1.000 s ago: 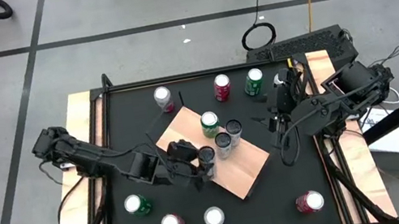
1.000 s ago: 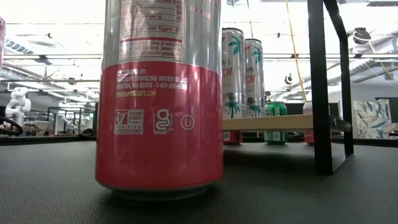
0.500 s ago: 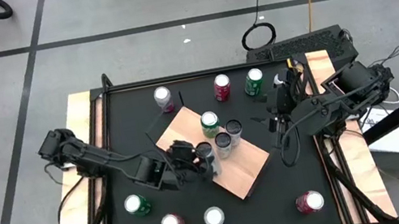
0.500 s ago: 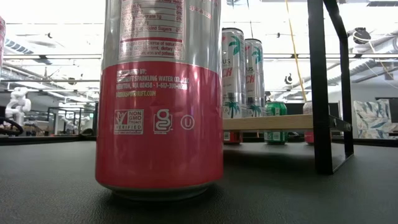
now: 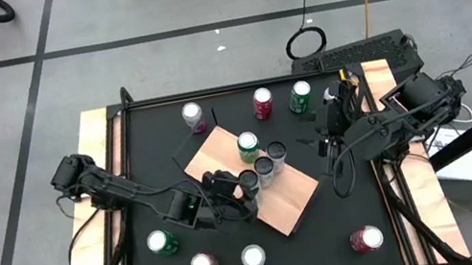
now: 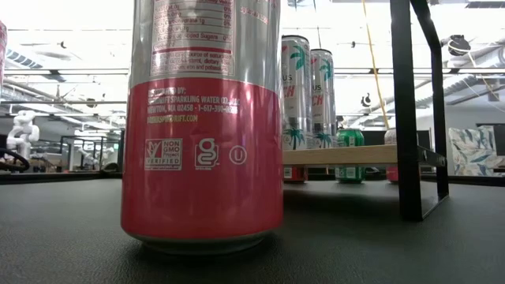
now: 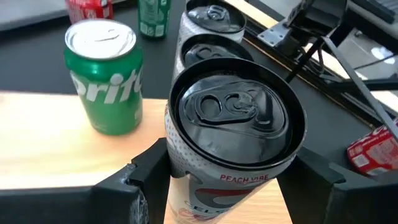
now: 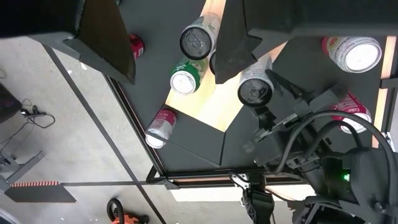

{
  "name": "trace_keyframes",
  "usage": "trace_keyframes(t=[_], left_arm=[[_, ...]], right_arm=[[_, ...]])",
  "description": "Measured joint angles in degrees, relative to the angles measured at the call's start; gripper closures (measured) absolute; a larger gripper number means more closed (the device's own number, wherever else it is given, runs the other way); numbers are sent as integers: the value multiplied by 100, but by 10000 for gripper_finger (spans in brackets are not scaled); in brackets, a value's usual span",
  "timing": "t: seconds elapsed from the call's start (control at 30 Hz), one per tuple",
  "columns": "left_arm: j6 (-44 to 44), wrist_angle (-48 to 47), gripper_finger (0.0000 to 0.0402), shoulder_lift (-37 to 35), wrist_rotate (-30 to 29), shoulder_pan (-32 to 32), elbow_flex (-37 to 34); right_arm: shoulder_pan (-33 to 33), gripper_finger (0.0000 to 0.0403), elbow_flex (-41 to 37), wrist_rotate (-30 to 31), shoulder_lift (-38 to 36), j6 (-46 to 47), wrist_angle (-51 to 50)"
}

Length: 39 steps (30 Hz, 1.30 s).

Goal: Place canned beverage on shelf
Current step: Put the white soda can aligned with the other white soda can

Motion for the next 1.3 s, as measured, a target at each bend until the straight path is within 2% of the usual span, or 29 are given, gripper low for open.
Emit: trace_keyframes(t=[0.3,0.53,1.3], left_arm=[[351,-85,171,47,-181,0,-6],[283,-32,157,220,-229,26,-7],[-30,51,154,494,6,11,9]], right_arm=[[-2,206,0,2,0,31,11],[-1,206,0,2,0,44,15],[0,206,0,0,2,50,83]])
